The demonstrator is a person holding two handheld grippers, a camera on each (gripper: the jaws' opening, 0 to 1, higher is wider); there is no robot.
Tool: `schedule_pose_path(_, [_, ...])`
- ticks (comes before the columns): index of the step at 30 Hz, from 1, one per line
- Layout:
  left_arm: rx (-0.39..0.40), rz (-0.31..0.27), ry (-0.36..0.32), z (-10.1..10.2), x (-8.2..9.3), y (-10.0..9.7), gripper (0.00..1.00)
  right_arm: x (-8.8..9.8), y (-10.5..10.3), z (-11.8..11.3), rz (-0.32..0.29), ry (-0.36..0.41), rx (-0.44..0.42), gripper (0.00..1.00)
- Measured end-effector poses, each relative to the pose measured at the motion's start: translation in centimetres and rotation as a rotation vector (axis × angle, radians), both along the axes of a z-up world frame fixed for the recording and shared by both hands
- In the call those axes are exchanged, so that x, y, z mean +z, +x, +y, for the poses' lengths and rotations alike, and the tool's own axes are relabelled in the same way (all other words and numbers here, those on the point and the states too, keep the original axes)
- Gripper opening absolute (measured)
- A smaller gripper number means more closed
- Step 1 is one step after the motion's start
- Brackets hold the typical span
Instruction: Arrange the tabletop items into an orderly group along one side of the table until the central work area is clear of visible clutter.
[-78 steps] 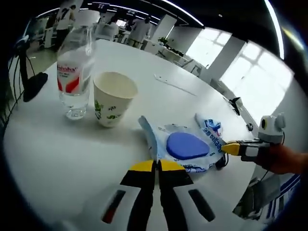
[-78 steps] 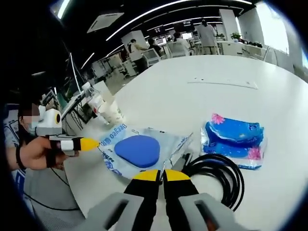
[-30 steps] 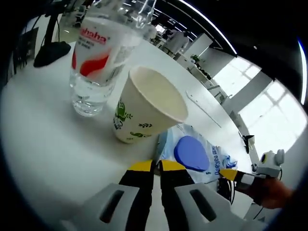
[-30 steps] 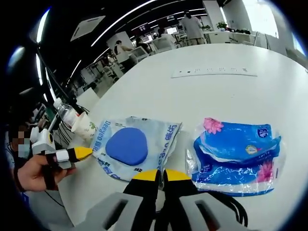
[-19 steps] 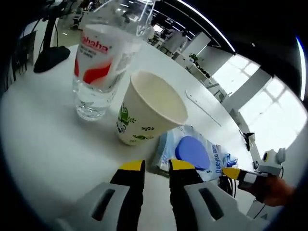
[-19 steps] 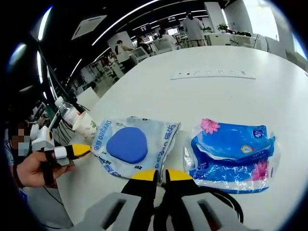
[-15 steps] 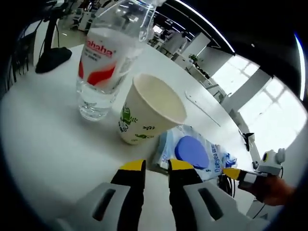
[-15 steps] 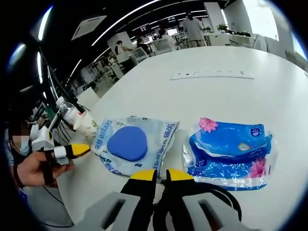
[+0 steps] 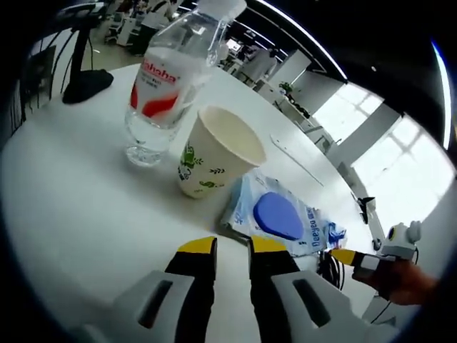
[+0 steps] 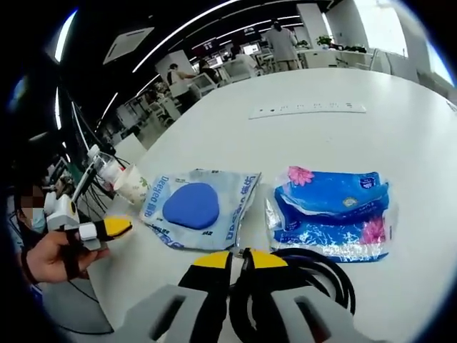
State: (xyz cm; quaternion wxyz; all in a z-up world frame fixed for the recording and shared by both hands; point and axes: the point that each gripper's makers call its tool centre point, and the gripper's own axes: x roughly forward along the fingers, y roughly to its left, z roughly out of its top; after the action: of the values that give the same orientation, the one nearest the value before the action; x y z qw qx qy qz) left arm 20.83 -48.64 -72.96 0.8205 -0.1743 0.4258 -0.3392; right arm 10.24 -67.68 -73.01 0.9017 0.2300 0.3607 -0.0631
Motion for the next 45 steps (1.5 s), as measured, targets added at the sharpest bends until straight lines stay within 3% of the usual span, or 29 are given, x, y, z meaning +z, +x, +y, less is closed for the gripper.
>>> schedule_pose_path(7, [-0.018, 0.012, -0.003, -0.1, 0.3, -1.7, 0.14, -0.3, -1.2, -0.6, 0.003, 0.001, -0.019, 0.09])
schedule_pose_path(13, [-0.056, 0.015, -0.011, -1.4, 0.5, -2.9, 0.14, -0.2, -2.7, -1.2, 0.000, 0.003, -0.047, 0.09])
schedule_pose_path(21, [-0.140, 0.019, -0.033, -4.1, 0.9, -6.0, 0.16, 0.3, -4.7, -2.1, -0.014, -0.022, -0.072, 0.09])
schedule_pose_path(35, [-0.251, 0.037, -0.055, -8.1, 0.4, -9.7, 0.16, 0.7, -8.8, -4.7, -0.003, -0.043, -0.151, 0.09])
schedule_pose_path(45, [-0.313, 0.057, -0.070, -11.3, 0.2, -10.9, 0.19, 0.1, -9.8, -6.0, 0.016, -0.033, -0.176, 0.10])
